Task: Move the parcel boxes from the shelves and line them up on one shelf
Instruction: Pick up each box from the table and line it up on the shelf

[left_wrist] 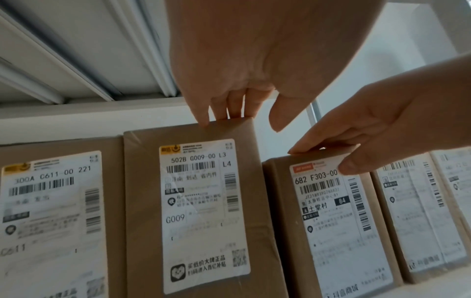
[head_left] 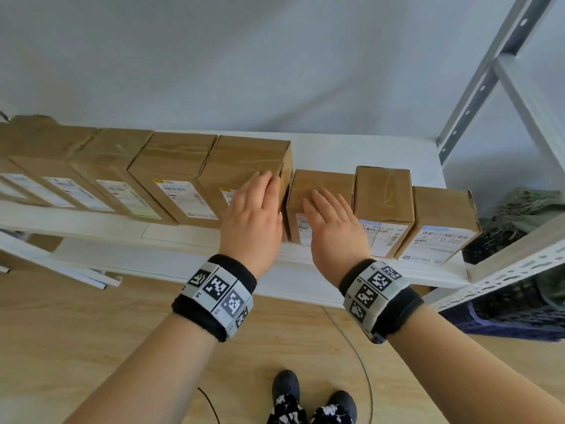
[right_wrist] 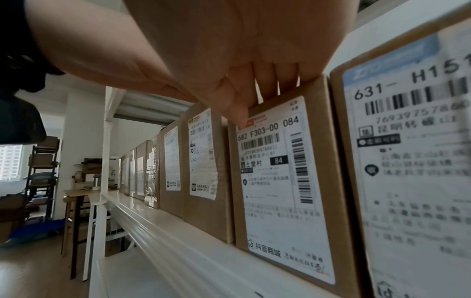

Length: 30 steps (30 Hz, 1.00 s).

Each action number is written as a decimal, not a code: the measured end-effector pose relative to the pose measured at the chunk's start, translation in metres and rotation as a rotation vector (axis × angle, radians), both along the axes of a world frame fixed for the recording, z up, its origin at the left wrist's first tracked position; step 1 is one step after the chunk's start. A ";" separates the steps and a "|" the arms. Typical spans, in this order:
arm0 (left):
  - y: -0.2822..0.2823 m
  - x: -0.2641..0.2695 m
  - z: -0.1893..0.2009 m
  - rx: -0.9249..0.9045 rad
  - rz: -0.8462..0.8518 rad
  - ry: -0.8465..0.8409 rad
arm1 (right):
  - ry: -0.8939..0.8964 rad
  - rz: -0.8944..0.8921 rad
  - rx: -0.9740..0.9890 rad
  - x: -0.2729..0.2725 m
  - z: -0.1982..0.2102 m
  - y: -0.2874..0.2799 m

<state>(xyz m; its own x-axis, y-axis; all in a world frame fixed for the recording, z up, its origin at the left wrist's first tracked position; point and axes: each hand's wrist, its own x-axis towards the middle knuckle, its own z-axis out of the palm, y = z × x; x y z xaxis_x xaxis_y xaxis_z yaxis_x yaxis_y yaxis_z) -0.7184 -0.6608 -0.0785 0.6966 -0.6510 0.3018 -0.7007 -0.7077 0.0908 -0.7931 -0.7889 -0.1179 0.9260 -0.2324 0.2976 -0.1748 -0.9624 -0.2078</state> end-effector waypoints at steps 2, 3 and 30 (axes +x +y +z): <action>0.000 0.001 -0.001 -0.001 -0.005 -0.003 | -0.034 -0.008 0.020 0.002 -0.001 0.000; 0.000 0.001 -0.001 -0.004 -0.009 0.000 | -0.055 -0.015 0.035 0.003 0.000 0.001; 0.132 0.144 0.007 0.043 -0.228 0.037 | -0.189 -0.304 -0.039 0.128 0.035 0.144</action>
